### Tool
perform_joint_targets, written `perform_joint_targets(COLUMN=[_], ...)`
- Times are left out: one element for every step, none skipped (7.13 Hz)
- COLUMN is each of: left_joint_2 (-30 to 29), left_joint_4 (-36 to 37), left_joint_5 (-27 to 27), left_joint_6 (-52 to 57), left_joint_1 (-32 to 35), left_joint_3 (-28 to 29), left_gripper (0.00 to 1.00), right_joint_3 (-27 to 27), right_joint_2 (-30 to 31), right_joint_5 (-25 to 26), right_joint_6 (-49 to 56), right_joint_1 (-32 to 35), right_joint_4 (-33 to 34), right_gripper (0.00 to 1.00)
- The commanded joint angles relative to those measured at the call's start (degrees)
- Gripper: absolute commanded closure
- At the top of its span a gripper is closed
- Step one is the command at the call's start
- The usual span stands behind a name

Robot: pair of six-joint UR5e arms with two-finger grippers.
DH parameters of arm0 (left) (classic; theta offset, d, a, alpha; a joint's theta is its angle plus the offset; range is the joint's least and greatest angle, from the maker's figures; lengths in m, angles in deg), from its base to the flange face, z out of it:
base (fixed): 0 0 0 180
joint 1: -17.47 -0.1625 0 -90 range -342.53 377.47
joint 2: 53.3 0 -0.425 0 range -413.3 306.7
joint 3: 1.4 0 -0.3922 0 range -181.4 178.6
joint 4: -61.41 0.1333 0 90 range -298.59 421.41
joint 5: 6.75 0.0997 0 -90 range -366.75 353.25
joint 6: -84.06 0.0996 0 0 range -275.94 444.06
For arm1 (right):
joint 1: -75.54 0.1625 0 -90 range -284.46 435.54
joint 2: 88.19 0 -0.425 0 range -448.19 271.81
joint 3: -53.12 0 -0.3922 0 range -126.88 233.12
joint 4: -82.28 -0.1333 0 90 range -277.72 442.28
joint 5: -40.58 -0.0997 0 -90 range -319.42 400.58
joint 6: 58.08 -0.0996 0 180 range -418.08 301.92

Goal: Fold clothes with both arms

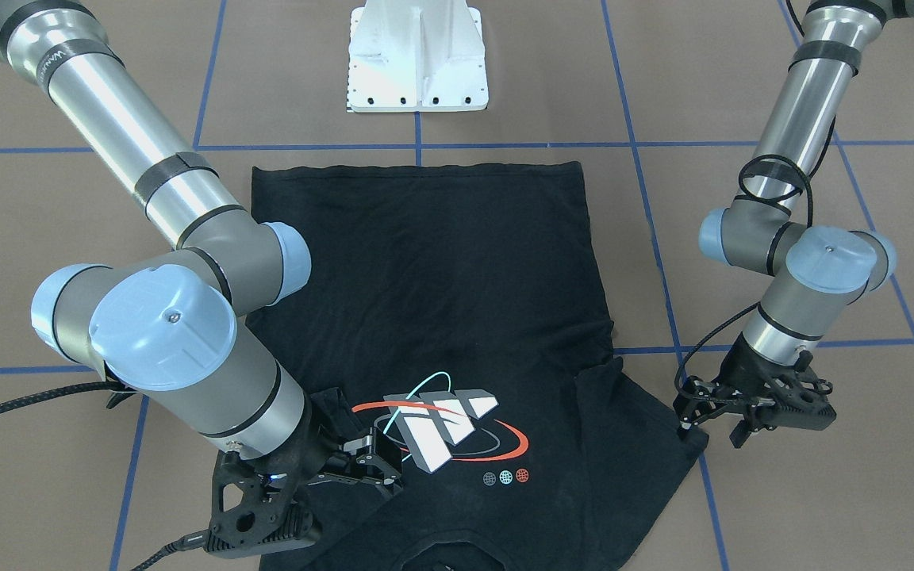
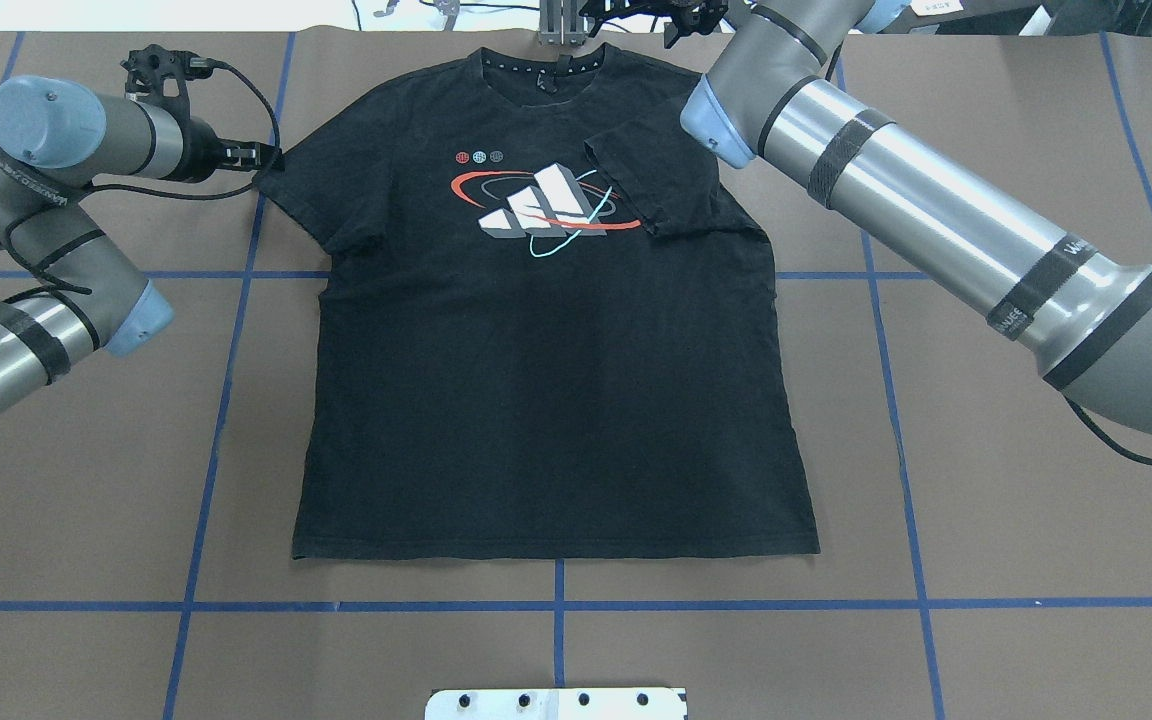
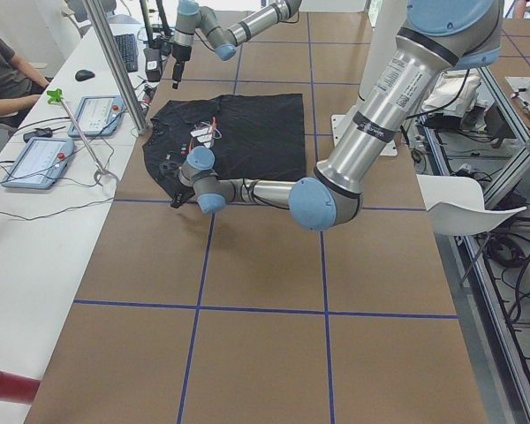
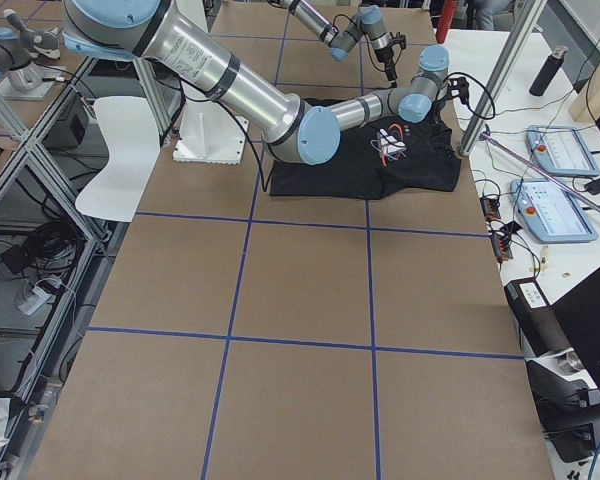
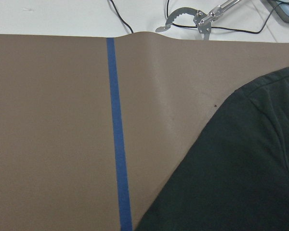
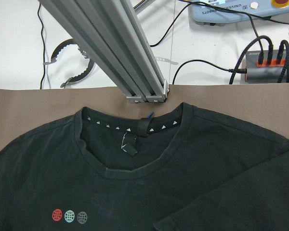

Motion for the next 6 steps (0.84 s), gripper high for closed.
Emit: perform_joint_targets(left_joint_2=[0.01,0.01,-0.08,-0.08,0.01,-0.17], left_joint_4=[0.0,0.0,0.0,0.0,0.0,0.0], left_joint_5=[0.02,-0.07,-0.07,-0.07,0.02,-0.07], left_joint_6=[0.42,0.42,0.42,0.42,0.5,0.42], left_joint_1=[0.0,0.0,-0.09,-0.18,-0.53,-0.53], left_joint_3=[0.57,0.57,0.57,0.65,0.92,1.27], left_gripper=[0.29,0.34,0.39,0.4,0.4,0.4], right_joint_3=[0.04,0.04,0.04,0.12,0.13,0.04], right_joint_2=[0.0,0.0,0.09,0.09,0.09,0.09], right_joint_5=[0.07,0.07,0.07,0.07,0.07,0.07], right_joint_6=[0.01,0.01,0.1,0.01,0.1,0.1], right_joint_1=[-0.11,-0.11,-0.11,-0.11,-0.11,-0.11], right_joint_4=[0.0,0.0,0.0,0.0,0.0,0.0], right_gripper=[0.01,0.01,0.01,0.01,0.01,0.01])
